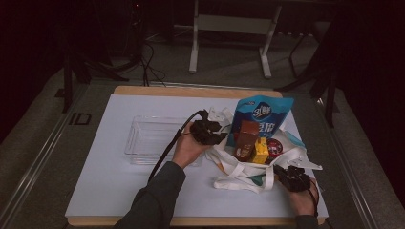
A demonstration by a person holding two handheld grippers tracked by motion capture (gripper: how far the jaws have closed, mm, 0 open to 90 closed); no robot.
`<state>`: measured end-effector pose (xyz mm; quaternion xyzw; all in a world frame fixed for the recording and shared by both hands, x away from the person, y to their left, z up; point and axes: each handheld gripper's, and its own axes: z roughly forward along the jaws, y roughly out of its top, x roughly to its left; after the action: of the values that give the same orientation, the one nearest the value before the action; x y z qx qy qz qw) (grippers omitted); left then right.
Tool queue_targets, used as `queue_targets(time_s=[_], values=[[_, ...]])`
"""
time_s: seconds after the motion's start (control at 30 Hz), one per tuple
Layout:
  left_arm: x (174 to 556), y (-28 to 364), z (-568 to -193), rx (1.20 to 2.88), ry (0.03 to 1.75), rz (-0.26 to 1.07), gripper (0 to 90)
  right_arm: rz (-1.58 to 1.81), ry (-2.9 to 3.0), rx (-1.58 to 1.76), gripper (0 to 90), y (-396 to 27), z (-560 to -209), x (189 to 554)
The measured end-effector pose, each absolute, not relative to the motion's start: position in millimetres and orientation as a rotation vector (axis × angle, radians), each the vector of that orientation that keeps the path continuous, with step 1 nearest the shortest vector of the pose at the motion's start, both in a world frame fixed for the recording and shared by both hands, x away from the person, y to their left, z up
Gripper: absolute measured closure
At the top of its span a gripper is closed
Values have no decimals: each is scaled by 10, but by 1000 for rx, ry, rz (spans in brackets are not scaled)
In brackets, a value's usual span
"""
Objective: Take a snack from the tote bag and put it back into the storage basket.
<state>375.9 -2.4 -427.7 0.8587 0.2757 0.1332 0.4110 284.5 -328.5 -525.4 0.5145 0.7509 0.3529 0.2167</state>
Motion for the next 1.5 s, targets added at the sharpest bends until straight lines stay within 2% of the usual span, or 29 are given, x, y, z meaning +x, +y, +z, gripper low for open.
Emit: queue_targets(time_s=[0.07, 0.13, 0.27, 0.3, 0.33, 0.67, 0.93, 1.1, 1.33, 1.37, 1.5], values=[[3742, -27, -4273, 2162, 678, 334, 629, 978, 2082, 1424, 869, -3287, -5254, 2845], [3729, -37, -4280, 2154, 660, 317, 683, 980, 2081, 1423, 868, -3287, -5255, 2845], [3709, -83, -4298, 2158, 625, 306, 858, 989, 2084, 1420, 867, -3294, -5257, 2847], [3698, -142, -4329, 2174, 599, 287, 858, 991, 2085, 1421, 867, -3298, -5257, 2848], [3690, -168, -4345, 2179, 589, 279, 896, 1004, 2087, 1423, 865, -3311, -5259, 2850], [3651, -375, -4497, 2264, 544, 248, 897, 1017, 2089, 1427, 861, -3322, -5260, 2852], [3610, -380, -4570, 2257, 500, 185, 891, 1017, 2089, 1426, 861, -3321, -5261, 2853], [3660, -313, -4524, 2255, 490, 173, 706, 1022, 2090, 1427, 859, -3325, -5262, 2853], [3667, -225, -4347, 2185, 452, 180, 554, 1026, 2088, 1432, 854, -3325, -5263, 2854], [3672, -216, -4318, 2169, 451, 187, 488, 1025, 2087, 1432, 853, -3324, -5263, 2854], [3694, -207, -4214, 2135, 408, 204, 362, 1023, 2089, 1428, 853, -3325, -5262, 2856]])
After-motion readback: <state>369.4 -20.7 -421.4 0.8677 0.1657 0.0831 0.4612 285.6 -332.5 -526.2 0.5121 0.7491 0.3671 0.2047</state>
